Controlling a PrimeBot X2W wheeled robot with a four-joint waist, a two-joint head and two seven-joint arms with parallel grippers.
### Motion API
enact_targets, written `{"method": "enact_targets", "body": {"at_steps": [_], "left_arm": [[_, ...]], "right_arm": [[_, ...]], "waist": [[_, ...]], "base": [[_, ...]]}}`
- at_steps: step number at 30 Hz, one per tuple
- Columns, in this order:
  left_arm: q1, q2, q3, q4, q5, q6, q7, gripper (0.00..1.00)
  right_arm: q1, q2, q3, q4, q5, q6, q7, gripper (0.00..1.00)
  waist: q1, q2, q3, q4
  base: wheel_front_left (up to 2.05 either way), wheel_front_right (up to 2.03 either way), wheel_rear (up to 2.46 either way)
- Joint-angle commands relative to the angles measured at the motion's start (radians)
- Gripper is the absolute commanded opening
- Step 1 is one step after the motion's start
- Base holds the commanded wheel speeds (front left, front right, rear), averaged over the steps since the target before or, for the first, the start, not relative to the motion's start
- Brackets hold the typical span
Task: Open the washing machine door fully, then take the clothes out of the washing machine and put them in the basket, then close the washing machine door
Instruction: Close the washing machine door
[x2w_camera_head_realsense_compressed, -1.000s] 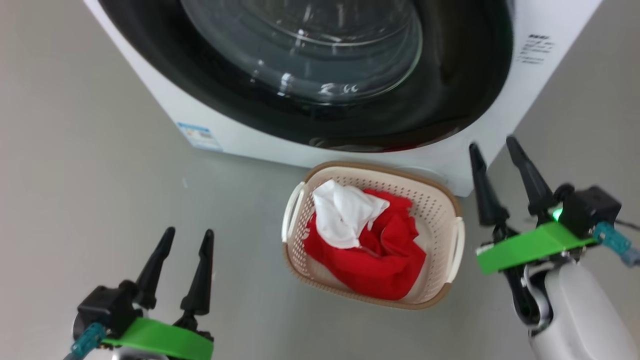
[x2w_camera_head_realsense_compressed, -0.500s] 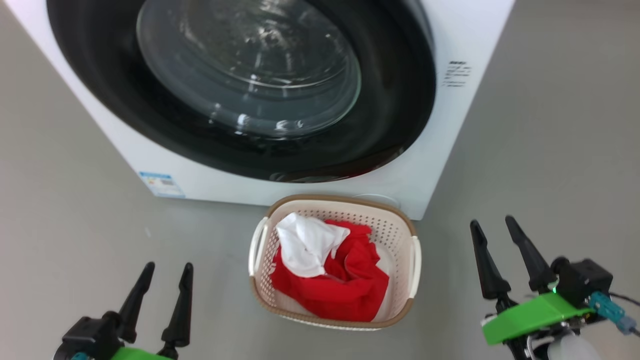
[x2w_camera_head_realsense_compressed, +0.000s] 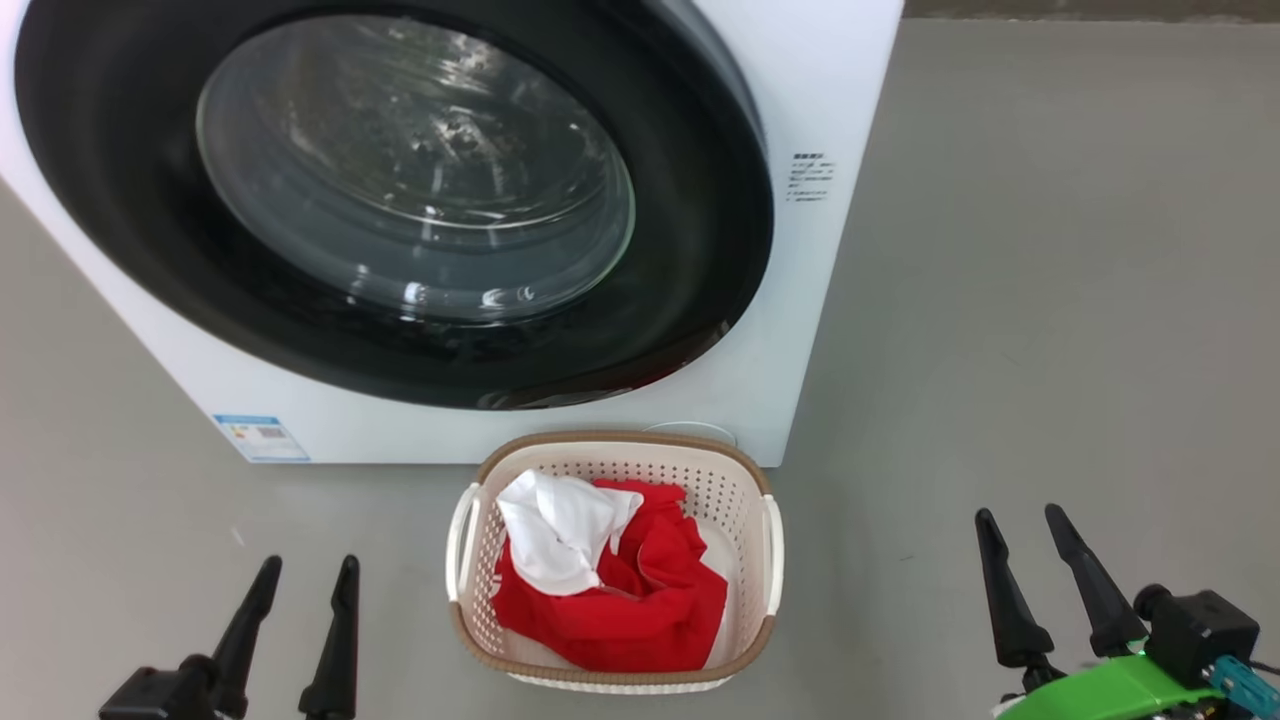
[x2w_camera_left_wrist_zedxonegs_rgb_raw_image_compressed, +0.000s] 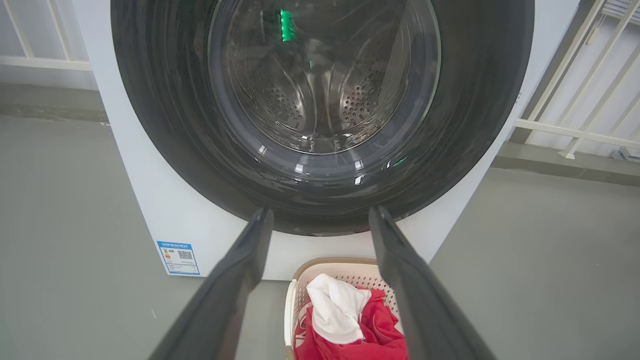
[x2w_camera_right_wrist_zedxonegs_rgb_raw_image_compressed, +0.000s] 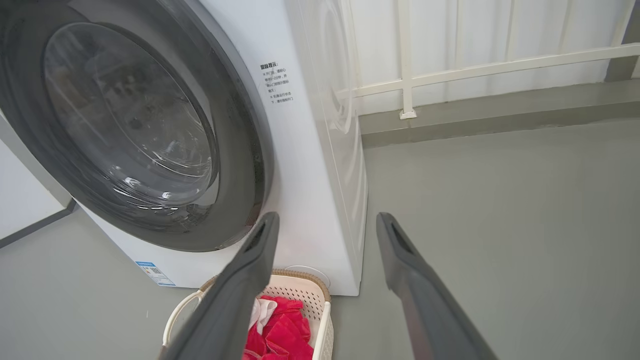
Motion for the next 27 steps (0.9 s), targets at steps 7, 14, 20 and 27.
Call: {"method": "enact_targets", "body": {"at_steps": [7,14,20,27], "left_arm": [[0.019,0.026,0.047,-0.035,0.011,0.001,-0.008,1.00],[0.028,0.021,0.054,-0.045,0.019,0.001,-0.008,1.00],[0.030,0.020,0.055,-0.050,0.027,0.001,-0.008,1.00],[0.034,0.017,0.051,-0.057,0.030,0.001,-0.008,1.00]], "right_arm": [[0.037,-0.006,-0.002,-0.042,0.012,-0.001,-0.006,1.00],[0.060,-0.006,-0.019,-0.044,0.013,-0.001,-0.006,1.00],[0.060,-0.006,-0.027,-0.046,0.015,-0.001,-0.006,1.00],[0.063,-0.005,-0.032,-0.048,0.016,-0.001,-0.006,1.00]], "waist": [[0.0000,0.0000,-0.016,-0.028],[0.0000,0.0000,-0.014,-0.031],[0.0000,0.0000,-0.016,-0.032],[0.0000,0.0000,-0.020,-0.030]], "base": [[0.00,0.00,0.00],[0.00,0.00,0.00],[0.00,0.00,0.00],[0.00,0.00,0.00]]}}
